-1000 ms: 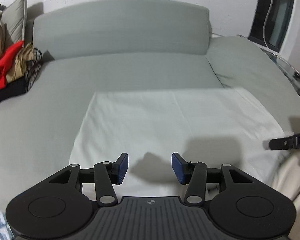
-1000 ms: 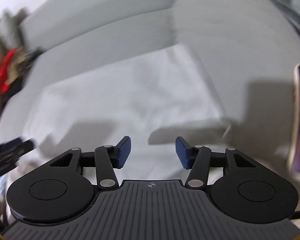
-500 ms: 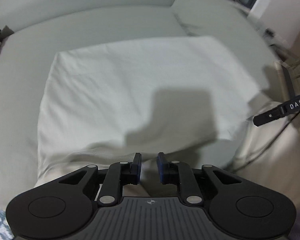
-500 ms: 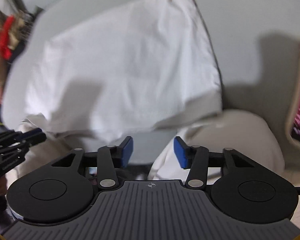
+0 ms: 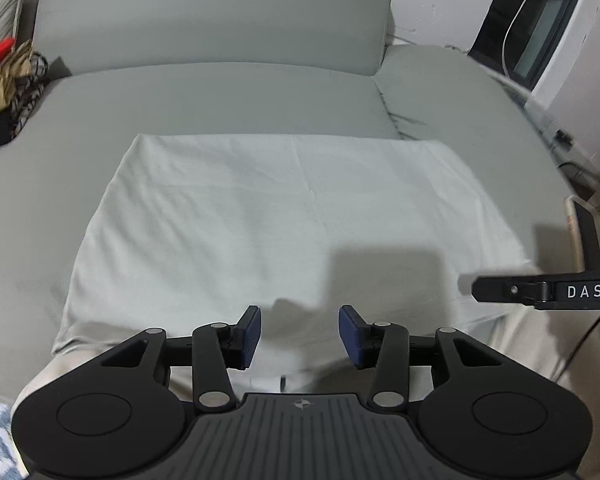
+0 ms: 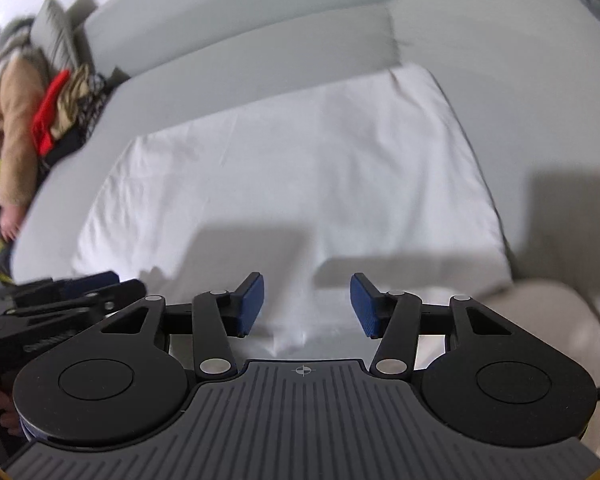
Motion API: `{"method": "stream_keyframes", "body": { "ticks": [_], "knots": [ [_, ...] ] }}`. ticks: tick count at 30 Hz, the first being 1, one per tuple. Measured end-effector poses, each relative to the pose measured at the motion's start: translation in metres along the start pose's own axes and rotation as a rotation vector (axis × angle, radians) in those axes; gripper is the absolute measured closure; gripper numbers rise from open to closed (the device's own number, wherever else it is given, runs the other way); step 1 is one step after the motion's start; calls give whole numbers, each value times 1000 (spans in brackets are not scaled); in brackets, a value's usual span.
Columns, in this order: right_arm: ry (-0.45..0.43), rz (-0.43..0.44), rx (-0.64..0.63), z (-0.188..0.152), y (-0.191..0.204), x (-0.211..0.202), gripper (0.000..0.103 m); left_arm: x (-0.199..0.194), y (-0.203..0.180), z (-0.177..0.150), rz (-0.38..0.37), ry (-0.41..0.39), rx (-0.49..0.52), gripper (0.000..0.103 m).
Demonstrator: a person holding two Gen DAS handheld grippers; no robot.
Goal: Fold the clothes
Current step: 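Open both grippers and press the folded shirt flat, then move both grippers to the folded end of the shirt and close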
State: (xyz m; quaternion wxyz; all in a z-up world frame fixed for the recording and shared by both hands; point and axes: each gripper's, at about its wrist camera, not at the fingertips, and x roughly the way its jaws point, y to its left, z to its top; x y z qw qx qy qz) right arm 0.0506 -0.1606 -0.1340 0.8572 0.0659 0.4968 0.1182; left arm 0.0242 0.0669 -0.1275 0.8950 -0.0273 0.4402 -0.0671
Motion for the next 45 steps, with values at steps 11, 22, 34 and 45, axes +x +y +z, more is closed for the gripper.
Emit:
{"method": "stream_keyframes", "body": {
  "ticks": [11,22,34,45],
  "knots": [
    [177,2,44,-28,-9,8,46,7,7,-26,12,226,-56,53],
    [-32,72,112,9,-15,-37,20,-34,46,4,-8,31,-171,43],
    [-24,93,225,35,-40,-34,23,-20,69,28,-85,45,-257,44],
    [-91,18,355,146,-105,7,22,45,155,124,10,-24,-361,44]
  ]
}}
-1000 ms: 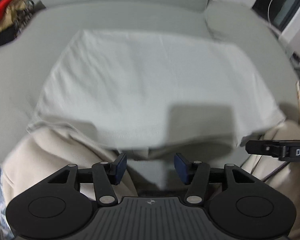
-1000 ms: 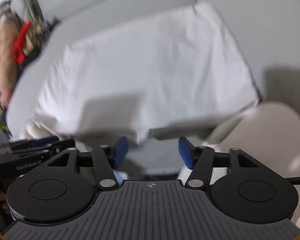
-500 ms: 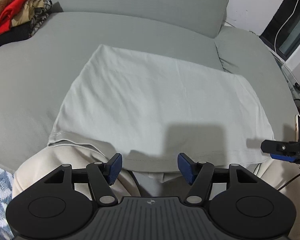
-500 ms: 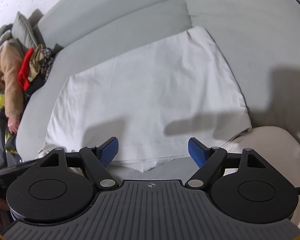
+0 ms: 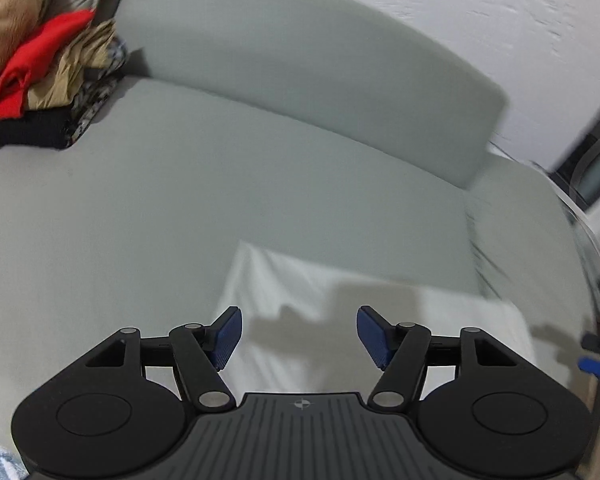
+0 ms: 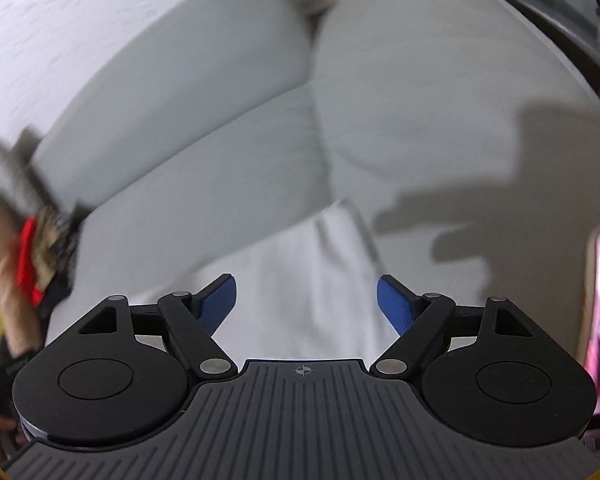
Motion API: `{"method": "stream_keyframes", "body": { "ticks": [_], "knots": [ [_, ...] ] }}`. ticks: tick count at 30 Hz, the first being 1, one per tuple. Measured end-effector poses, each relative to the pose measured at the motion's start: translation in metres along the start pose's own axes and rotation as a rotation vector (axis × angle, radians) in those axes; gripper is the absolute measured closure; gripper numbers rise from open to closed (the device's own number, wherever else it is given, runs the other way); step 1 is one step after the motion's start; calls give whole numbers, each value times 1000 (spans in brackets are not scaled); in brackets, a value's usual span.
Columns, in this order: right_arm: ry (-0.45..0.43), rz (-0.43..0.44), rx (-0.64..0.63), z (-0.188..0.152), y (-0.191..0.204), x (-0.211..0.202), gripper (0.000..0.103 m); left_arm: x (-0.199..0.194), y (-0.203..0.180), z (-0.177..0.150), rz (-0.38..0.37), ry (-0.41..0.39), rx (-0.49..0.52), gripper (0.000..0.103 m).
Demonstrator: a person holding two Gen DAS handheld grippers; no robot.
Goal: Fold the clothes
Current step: 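Move both grippers to the folded end of the shirt and close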
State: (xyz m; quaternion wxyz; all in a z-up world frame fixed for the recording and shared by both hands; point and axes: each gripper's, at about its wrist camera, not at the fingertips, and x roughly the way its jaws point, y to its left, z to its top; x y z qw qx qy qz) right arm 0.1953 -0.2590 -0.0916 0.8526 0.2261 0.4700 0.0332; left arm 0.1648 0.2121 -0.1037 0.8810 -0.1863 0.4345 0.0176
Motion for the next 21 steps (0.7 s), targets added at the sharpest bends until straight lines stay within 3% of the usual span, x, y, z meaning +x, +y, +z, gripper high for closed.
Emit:
{"method": "stream_keyframes", "body": {
  "ticks": [4,6,9,10,13,14,16,18,21],
  "knots": [
    [26,-10,76,32,-29,56,43,48,25,15,29,15,-57,45],
    [34,33,114,41,-41,76,49,66,32,18,9,32,-71,46],
    [49,115,187,51,-57,99,61,87,37,22,-37,54,-66,56],
    [65,125,212,53,-60,105,69,91,37,23,-40,48,-65,56],
    [107,144,260,56,-67,121,74,100,40,26,-51,31,-66,59],
    [117,142,254,58,-66,124,76,102,41,27,-57,30,-69,62],
    [124,141,254,59,-64,128,82,107,41,28,-70,43,-71,84],
    [124,135,249,59,-62,131,96,109,39,28,-66,39,-58,91],
    [48,106,221,54,-56,124,99,105,36,21,-31,-11,-29,95]
  ]
}}
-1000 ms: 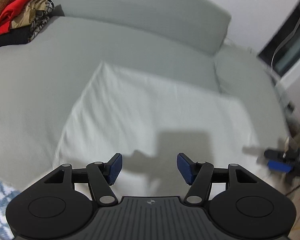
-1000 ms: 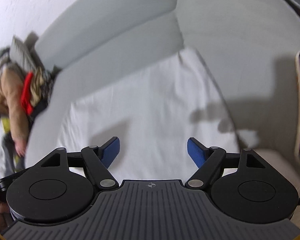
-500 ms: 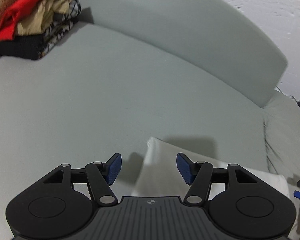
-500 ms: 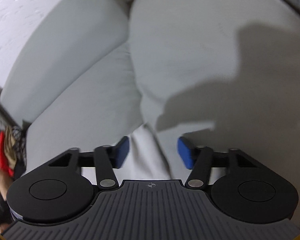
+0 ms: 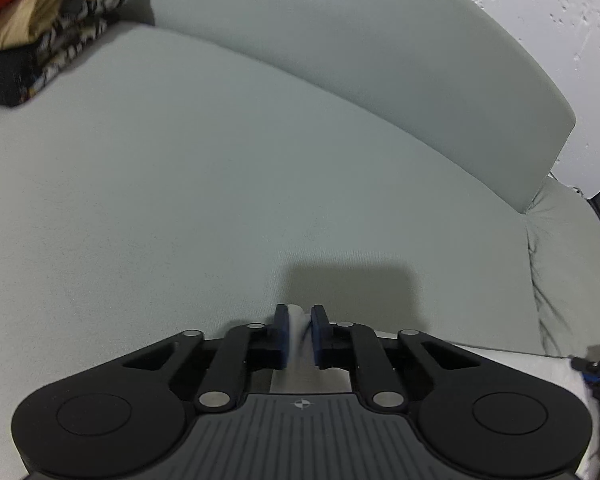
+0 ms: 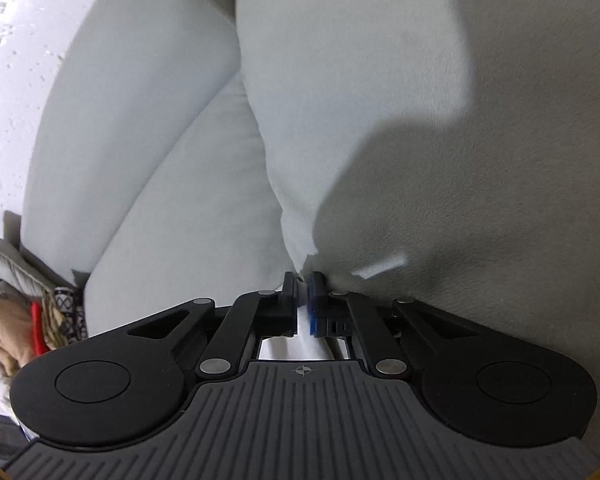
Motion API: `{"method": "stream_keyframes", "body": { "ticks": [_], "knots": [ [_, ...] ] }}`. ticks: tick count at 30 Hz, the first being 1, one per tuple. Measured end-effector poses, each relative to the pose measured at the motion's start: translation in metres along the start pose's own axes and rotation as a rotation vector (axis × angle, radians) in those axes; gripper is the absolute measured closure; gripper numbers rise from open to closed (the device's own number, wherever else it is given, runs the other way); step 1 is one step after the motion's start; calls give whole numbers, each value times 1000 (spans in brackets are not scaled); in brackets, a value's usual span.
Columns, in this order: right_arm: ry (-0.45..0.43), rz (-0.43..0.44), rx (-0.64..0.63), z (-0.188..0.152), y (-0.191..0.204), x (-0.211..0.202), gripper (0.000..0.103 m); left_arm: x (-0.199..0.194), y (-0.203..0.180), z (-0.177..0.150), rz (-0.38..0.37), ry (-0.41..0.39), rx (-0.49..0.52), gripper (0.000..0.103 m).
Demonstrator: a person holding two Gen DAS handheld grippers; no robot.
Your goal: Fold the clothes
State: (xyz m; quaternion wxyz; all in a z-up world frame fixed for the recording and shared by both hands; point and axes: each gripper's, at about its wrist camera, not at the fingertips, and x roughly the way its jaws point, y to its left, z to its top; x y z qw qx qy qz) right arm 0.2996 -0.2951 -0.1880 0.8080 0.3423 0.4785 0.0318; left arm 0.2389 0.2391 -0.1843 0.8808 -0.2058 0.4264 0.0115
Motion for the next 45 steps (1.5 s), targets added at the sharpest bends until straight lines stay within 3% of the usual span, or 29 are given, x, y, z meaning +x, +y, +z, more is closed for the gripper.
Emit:
{"method": "stream_keyframes", "body": {
  "ticks": [5,10,12,14,16,20,24,28,31,39,45],
  "knots": [
    [-172,-107,-110,-15,17,-19,101,-6,-9,-11,69,-60,50,95],
    [-196,-222,-207,-21,34,-7,101,4,-21,-11,130,-50,74,92],
    [-185,-210,-184,-18,37,-9,93,0,-26,-9,151,-38,112,83],
    [-186,-185,-176,-15,39,-18,77,-8,-28,-7,161,-40,147,78],
    [-200,-167,-175,-14,42,-28,67,-21,-27,-10,180,-55,157,73],
    [-158,-99,-184,-25,48,-40,67,-49,-28,-21,166,-49,130,72],
    [-97,-46,-246,-58,69,-55,67,-96,-46,-46,58,-23,125,72],
    [-84,-15,-308,-103,81,-92,67,-152,-63,-82,-24,-33,134,62],
    [-37,16,-326,-148,74,-123,53,-184,-80,-115,-60,-35,151,59],
    [62,15,-410,-262,39,-173,46,-201,-131,-210,-83,31,318,48],
    [47,70,-410,-286,20,-200,44,-209,-147,-242,-52,63,396,47]
  ]
}}
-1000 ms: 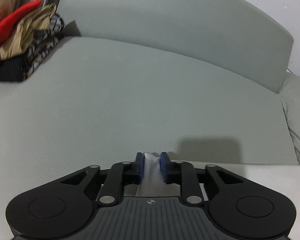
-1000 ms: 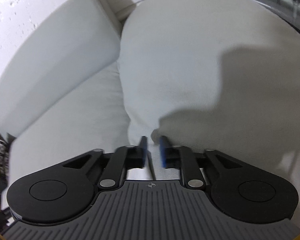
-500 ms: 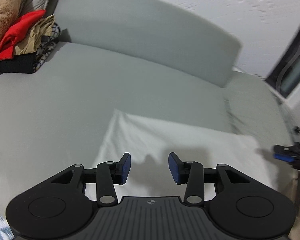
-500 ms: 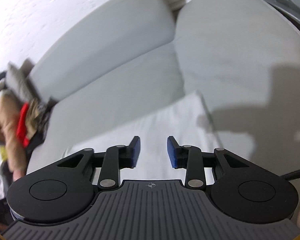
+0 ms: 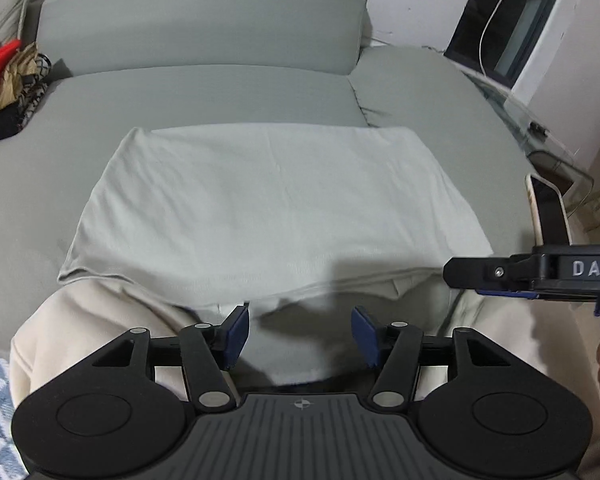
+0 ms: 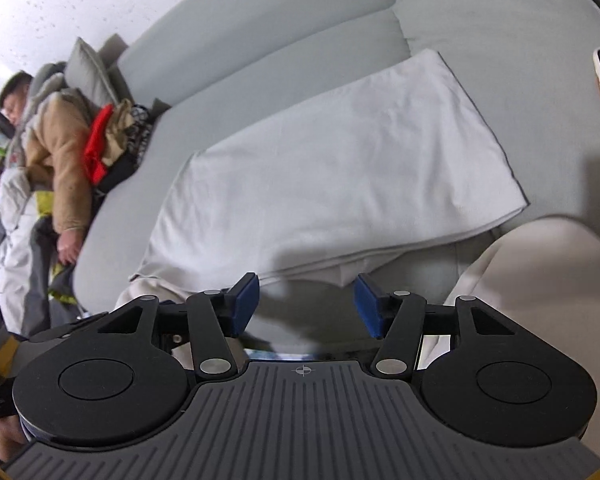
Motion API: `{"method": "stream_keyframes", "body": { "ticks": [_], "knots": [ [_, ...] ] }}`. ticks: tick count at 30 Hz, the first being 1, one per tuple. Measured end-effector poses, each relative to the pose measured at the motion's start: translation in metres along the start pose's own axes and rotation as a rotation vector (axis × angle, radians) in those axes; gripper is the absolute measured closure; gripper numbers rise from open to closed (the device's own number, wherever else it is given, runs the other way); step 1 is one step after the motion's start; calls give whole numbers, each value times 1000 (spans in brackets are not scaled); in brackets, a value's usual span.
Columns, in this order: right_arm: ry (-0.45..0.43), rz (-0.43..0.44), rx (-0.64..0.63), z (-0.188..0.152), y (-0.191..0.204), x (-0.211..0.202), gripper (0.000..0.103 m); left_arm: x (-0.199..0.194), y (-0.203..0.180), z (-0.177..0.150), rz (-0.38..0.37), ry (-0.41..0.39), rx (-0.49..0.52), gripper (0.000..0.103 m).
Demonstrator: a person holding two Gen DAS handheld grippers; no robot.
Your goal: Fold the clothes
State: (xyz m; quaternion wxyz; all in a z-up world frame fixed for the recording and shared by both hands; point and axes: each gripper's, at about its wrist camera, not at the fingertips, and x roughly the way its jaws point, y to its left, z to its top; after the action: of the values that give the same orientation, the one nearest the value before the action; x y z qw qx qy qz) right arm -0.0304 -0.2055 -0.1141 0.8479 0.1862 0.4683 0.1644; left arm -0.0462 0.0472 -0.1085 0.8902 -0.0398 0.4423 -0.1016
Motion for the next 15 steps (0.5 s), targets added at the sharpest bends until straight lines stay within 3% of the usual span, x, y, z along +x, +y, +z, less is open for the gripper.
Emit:
{"method": "stream_keyframes", "body": {
  "ticks": [8,12,15],
  "knots": [
    [-16,84,30,-8,-14,0,43,-7,-27,6,111,2,101,37],
    [-16,84,48,-9,-18,7,42,0,-22,10,159,-24,54,35],
    [-10,82,87,-10,-20,12,38,5,-12,2,125,-11,-4,36]
  ]
}}
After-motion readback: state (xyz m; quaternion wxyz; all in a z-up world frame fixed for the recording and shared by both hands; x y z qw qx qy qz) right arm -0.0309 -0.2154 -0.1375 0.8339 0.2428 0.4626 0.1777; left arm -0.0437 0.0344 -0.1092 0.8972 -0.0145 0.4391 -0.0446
